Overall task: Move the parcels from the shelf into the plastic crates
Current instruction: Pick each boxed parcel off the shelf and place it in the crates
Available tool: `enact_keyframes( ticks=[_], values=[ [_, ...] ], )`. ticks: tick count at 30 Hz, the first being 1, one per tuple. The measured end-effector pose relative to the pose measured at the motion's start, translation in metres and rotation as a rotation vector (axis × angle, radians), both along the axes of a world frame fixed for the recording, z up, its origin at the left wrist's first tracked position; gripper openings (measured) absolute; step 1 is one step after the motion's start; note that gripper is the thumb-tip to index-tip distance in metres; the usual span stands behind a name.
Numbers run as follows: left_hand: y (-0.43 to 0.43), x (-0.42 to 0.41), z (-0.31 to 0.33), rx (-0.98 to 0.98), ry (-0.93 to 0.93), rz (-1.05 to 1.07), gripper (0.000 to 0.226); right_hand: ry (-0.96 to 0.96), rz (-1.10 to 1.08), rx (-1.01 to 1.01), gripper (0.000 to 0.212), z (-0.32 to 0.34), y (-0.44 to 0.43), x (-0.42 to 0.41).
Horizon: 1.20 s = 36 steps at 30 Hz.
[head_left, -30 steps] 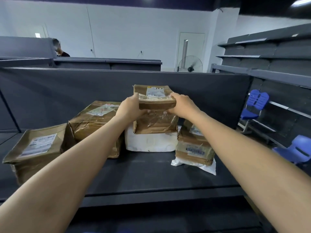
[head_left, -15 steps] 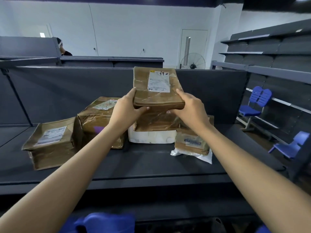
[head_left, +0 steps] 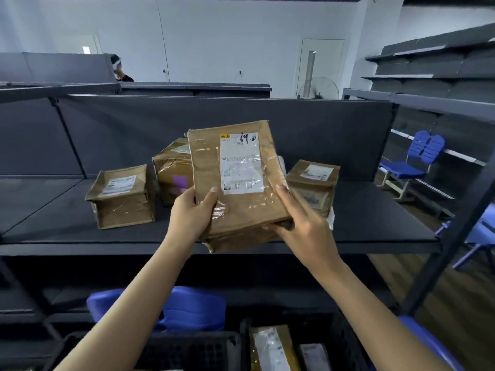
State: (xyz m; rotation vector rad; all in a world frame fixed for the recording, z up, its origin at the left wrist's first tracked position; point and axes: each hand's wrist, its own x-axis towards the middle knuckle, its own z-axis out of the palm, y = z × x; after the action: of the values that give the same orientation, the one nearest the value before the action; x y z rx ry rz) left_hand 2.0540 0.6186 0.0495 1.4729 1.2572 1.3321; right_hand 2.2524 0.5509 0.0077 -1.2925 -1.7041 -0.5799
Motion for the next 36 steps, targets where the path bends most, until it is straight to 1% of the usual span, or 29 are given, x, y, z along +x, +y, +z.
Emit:
enact_keyframes(
  ticks=[3, 5, 6, 8, 9, 12, 14, 15, 16, 18, 21, 24, 26, 31, 33, 36],
  values=[
    [-0.016, -0.014, -0.017, 0.073, -0.025, 0.08, 0.02, 0.022, 0.013, -0.072, 0.085, -0.011, -0.017, -0.02],
    [-0.027, -0.026, -0.025, 0.091, -0.049, 0.121, 0.018, 0.083, 0.077, -0.18, 0.088, -0.016, -0.029, -0.034],
    [-0.033, -0.032, -0.029, 0.098, -0.056, 0.142, 0.015, 0.169, 0.132, -0.258, 0.091, -0.016, -0.037, -0.043],
    [-0.045, -0.049, -0.035, 0.116, -0.066, 0.157, 0.013, 0.43, 0.232, -0.43, 0.096, -0.012, -0.054, -0.064],
    [-0.052, -0.058, -0.038, 0.131, -0.065, 0.151, 0.015, 0.561, 0.241, -0.479, 0.095, -0.011, -0.06, -0.075],
    [-0.072, -0.088, -0.048, 0.176, -0.047, 0.119, 0.024, 0.858, 0.193, -0.578, 0.075, -0.008, -0.066, -0.107],
    [-0.084, -0.108, -0.055, 0.196, -0.027, 0.102, 0.029, 0.95, 0.197, -0.649, 0.049, -0.007, -0.066, -0.127],
    [-0.09, -0.118, -0.059, 0.203, -0.015, 0.085, 0.031, 0.956, 0.193, -0.654, 0.038, -0.01, -0.068, -0.139],
    [-0.095, -0.128, -0.062, 0.208, -0.006, 0.067, 0.033, 0.947, 0.181, -0.634, 0.031, -0.014, -0.071, -0.15],
    [-0.103, -0.148, -0.066, 0.209, 0.008, 0.036, 0.036, 0.947, 0.148, -0.561, 0.023, -0.024, -0.079, -0.172],
    [-0.11, -0.174, -0.068, 0.178, -0.003, -0.021, 0.037, 1.029, 0.163, -0.509, 0.017, -0.037, -0.09, -0.2],
    [-0.113, -0.194, -0.068, 0.107, -0.019, -0.068, 0.032, 1.098, 0.193, -0.512, 0.016, -0.043, -0.1, -0.218],
    [-0.115, -0.203, -0.068, 0.069, -0.072, -0.091, 0.026, 1.117, 0.214, -0.503, 0.015, -0.046, -0.105, -0.226],
    [-0.12, -0.212, -0.072, 0.006, -0.194, -0.107, 0.017, 1.133, 0.232, -0.511, 0.021, -0.044, -0.11, -0.229],
    [-0.122, -0.212, -0.074, -0.005, -0.205, -0.097, 0.015, 1.123, 0.237, -0.521, 0.023, -0.042, -0.11, -0.227],
    [-0.125, -0.211, -0.075, 0.0, -0.192, -0.075, 0.016, 1.085, 0.222, -0.539, 0.024, -0.042, -0.11, -0.226]
  ],
)
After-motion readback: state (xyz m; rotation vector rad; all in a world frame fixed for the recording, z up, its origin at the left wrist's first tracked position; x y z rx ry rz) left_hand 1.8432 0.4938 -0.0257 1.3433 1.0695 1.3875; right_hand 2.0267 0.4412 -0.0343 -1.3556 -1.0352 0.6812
